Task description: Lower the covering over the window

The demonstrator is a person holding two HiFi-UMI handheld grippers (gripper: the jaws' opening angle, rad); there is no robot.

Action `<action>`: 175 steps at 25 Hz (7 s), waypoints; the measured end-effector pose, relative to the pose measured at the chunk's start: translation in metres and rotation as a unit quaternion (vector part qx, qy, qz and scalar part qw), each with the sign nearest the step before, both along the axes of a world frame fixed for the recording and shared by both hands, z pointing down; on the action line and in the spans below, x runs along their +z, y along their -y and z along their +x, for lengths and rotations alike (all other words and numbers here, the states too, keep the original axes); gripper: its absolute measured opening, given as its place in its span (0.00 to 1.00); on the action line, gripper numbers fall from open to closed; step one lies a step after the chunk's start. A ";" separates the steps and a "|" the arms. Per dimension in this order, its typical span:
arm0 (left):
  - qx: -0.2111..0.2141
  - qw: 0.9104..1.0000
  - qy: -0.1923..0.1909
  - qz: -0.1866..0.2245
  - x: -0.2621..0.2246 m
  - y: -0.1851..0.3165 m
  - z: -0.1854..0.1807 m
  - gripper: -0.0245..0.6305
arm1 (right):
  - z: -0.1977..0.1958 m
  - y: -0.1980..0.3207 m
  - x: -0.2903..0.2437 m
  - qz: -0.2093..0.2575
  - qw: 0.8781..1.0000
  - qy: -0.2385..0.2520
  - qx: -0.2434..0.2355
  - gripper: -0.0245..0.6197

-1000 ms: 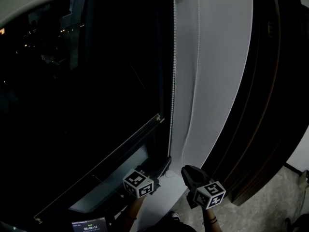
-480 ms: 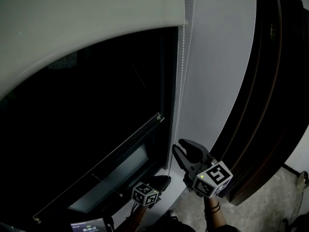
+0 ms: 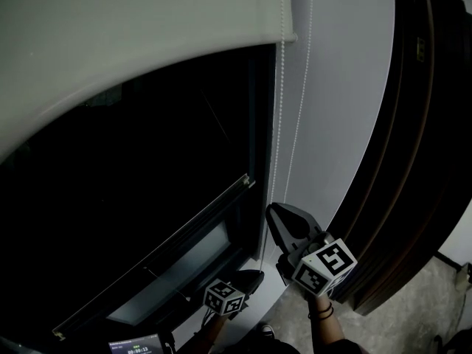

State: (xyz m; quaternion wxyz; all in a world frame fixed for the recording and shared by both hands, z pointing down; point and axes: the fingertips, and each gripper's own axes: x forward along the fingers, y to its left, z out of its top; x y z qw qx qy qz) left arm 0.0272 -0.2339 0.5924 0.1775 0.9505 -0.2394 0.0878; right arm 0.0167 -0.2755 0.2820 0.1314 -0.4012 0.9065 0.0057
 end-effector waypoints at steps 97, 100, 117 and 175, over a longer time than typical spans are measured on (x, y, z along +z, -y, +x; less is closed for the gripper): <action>-0.044 0.971 -0.163 0.173 -0.239 -0.015 -0.012 0.07 | 0.021 -0.011 0.096 -0.064 0.997 0.019 0.039 0.06; -0.042 0.964 -0.163 0.205 -0.264 -0.014 -0.009 0.10 | 0.021 -0.016 0.094 -0.053 0.997 0.011 0.051 0.05; -0.104 0.969 -0.097 0.203 -0.216 0.014 0.009 0.16 | 0.000 -0.048 0.344 -0.295 0.946 -0.122 0.051 0.05; -0.026 0.994 0.101 -0.037 0.060 -0.013 -0.009 0.04 | 0.001 0.002 -0.004 0.016 0.999 -0.001 0.034 0.07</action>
